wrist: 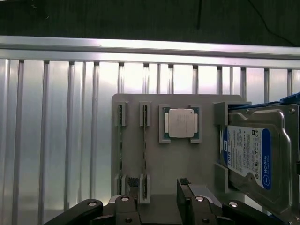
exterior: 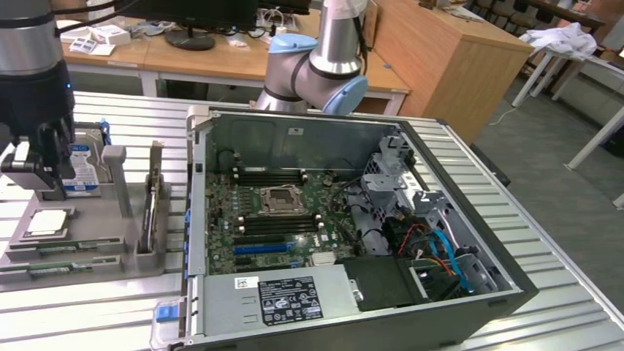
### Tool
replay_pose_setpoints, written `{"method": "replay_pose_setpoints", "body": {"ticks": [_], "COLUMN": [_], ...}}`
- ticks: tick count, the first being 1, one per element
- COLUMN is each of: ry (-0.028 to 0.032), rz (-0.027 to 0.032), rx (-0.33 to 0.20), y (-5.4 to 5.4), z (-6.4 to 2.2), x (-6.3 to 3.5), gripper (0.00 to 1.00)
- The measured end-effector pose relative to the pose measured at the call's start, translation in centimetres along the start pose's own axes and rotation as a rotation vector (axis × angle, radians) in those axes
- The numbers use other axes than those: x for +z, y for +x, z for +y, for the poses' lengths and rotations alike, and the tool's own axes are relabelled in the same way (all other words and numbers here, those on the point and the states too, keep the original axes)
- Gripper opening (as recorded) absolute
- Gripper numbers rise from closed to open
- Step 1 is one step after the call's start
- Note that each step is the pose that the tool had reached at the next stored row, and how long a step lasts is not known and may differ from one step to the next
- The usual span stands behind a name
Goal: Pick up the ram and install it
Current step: 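Pick up the ram and move it above insertion slot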
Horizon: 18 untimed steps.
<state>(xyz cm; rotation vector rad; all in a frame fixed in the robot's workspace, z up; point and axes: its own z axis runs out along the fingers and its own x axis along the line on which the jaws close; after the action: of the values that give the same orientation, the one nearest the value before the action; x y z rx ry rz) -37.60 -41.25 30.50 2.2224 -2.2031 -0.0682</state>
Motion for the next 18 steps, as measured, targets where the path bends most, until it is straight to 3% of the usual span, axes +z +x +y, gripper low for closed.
{"method": "replay_pose_setpoints", "body": {"ticks": [18], "ry": [0.0000], "rz": [0.0000], "rx": [0.000], "y": [0.1], "z": [-0.11], "x": [2.84], "gripper": [0.44]}}
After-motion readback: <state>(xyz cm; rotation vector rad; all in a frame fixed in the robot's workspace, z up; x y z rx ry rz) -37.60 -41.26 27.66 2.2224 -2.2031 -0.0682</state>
